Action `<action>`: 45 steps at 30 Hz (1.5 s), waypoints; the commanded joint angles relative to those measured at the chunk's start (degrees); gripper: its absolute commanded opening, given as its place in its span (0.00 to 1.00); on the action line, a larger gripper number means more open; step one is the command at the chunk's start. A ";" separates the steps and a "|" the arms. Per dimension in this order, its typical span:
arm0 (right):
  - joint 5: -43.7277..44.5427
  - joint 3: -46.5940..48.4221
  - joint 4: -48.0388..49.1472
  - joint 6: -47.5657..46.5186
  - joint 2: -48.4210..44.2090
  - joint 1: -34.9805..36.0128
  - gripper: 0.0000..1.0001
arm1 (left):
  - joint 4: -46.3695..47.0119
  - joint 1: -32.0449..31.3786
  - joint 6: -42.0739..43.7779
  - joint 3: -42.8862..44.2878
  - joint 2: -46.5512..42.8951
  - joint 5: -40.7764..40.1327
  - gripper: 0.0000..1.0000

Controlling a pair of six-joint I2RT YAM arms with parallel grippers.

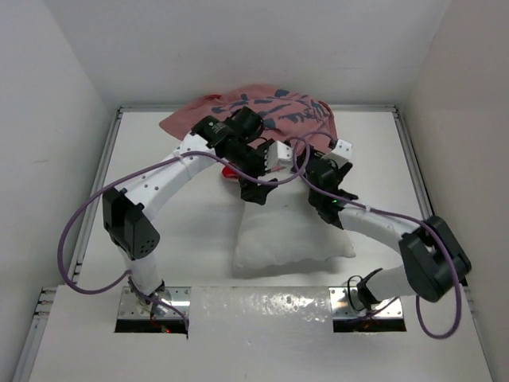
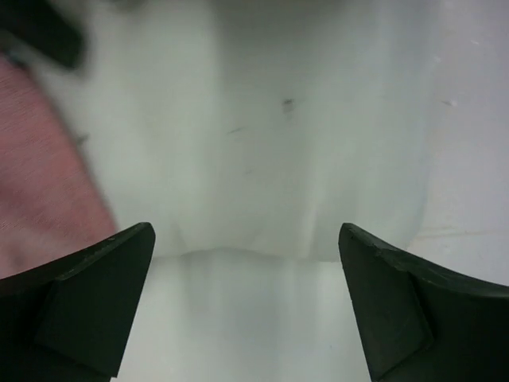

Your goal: Put the pillow into the pillowcase

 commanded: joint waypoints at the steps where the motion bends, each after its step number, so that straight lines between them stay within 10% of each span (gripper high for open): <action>1: -0.39 5.29 -21.86 -11.60 -9.42 -1.79 0.99 | 7.93 0.57 -9.63 2.00 -5.00 -8.85 1.00; 4: -10.74 9.33 -35.23 -20.56 -16.01 -4.87 0.99 | 16.98 0.66 -15.80 -5.25 -11.22 -23.00 0.93; 5: -16.17 10.74 -37.87 -23.37 -17.07 -5.06 0.82 | 20.05 0.75 -15.89 -7.82 -12.03 -28.95 0.42; 7: -18.24 17.39 -47.61 -25.78 -17.96 -4.98 0.34 | 22.44 2.06 -17.47 -13.96 -12.65 -33.91 0.00; 9: -21.74 22.25 -55.94 -23.67 -16.83 -4.71 0.23 | 25.34 3.21 -16.69 -18.02 -12.22 -38.40 0.00; 15: -21.24 29.39 -57.78 -21.65 -10.23 7.22 0.97 | 36.16 7.77 -17.90 -26.67 -8.88 -40.62 0.55; 28: -10.07 21.39 -45.96 -14.81 2.59 22.36 0.99 | 50.32 15.43 -8.01 -31.49 3.51 -5.24 0.76; 36: -11.04 13.58 -39.66 -10.57 3.84 20.43 0.99 | 50.41 15.34 -4.30 -30.45 10.54 -7.90 0.84; 39: -15.51 9.54 -36.49 -8.12 3.75 16.74 0.81 | 55.57 14.99 -12.53 -25.97 15.02 -19.46 0.76; 41: -17.45 7.17 -35.35 -5.48 3.75 14.46 0.43 | 53.67 15.42 -15.97 -19.65 19.57 -22.05 0.45; 42: -18.59 6.54 -34.91 -5.30 3.66 14.10 0.26 | 50.17 15.60 -16.85 -17.71 20.65 -21.02 0.11; 45: -22.18 5.05 -31.40 -6.96 3.22 13.57 0.00 | 41.99 15.87 -16.60 -14.27 19.61 -13.84 0.00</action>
